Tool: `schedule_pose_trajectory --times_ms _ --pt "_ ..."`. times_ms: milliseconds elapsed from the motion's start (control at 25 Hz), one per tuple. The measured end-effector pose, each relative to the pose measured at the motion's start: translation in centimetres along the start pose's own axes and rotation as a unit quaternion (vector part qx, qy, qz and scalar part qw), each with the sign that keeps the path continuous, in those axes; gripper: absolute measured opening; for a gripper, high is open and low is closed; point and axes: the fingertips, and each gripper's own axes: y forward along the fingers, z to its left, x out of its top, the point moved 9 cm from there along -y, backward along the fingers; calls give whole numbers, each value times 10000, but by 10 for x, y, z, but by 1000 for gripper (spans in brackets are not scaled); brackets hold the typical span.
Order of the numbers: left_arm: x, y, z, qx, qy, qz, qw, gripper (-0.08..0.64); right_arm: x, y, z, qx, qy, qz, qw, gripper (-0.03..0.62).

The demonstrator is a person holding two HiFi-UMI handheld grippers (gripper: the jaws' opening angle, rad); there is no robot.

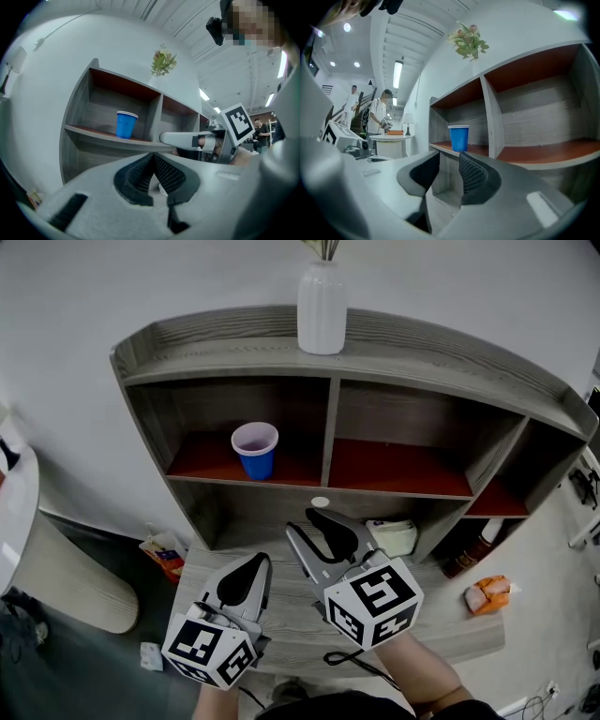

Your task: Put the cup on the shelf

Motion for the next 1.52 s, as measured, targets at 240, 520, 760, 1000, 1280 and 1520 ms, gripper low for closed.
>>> schedule_pose_trajectory --times_ms 240,520,760,1000,1280,1520 --pt "-9 1 -11 64 -71 -23 10000 -9 -18 -20 -4 21 144 154 9998 100" --pt "-19 0 -17 121 -98 128 9998 -9 -36 -30 -6 86 291 295 9991 81" --pt "-26 -5 -22 202 -104 194 9996 -9 -50 -37 -5 162 406 422 9982 48" --pt "-34 -10 -25 260 -151 210 9993 -9 -62 -47 -1 183 566 535 9968 8" --pt "-45 -13 -32 267 -176 321 9990 -9 -74 -58 1 248 707 676 9949 -5" --pt "-55 -18 -33 294 -287 411 9983 -9 -81 -62 6 331 644 819 9940 -5"
